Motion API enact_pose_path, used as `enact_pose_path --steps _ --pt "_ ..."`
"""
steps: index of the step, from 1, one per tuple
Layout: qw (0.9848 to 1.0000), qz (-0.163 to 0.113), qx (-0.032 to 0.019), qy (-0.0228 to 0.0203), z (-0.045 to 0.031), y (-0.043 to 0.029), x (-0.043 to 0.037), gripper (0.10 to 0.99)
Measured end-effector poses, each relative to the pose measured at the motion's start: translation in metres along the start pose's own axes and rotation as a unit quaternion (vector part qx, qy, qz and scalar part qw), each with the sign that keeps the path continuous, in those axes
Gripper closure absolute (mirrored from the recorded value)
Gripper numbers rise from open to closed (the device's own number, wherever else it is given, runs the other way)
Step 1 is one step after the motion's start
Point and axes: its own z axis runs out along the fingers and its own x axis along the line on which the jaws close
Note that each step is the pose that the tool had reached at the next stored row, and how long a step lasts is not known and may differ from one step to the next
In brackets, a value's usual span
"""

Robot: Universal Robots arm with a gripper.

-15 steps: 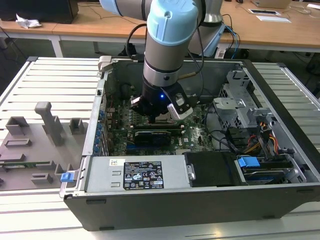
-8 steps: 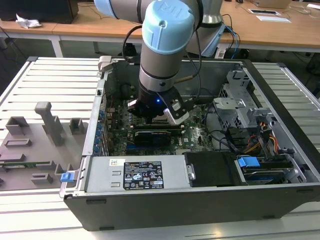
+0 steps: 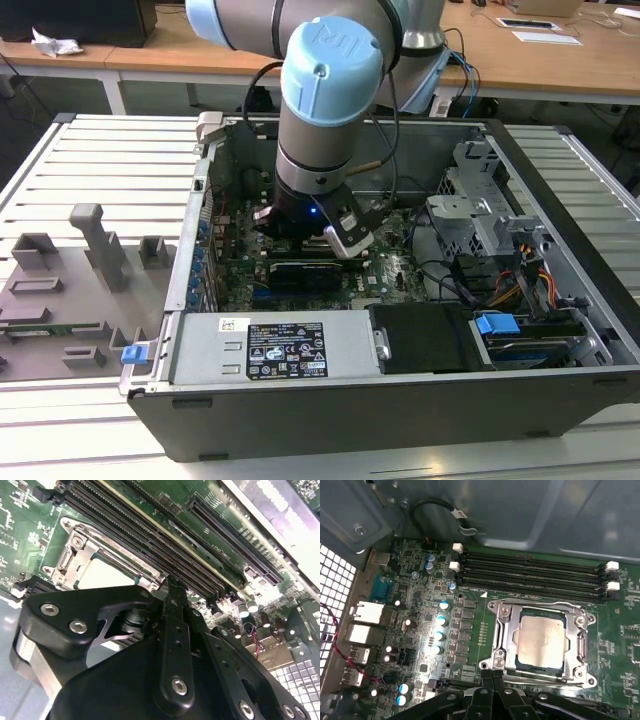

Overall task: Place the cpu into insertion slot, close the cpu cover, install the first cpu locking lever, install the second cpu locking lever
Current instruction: 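Install the second cpu locking lever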

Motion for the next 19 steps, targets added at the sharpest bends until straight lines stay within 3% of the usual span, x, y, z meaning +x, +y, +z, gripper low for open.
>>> enact_pose_path --steps 7,14,19 --pt "1.0000 -0.001 -0.0093 -0.0012 0.0051 -0.0001 0.0021 0.980" --pt "0.9999 -0.001 -0.0142 -0.0018 0.0108 0.0023 0.0054 0.980" --pt "0.9999 -0.001 -0.0142 -0.0018 0.0110 0.0025 0.0076 0.980"
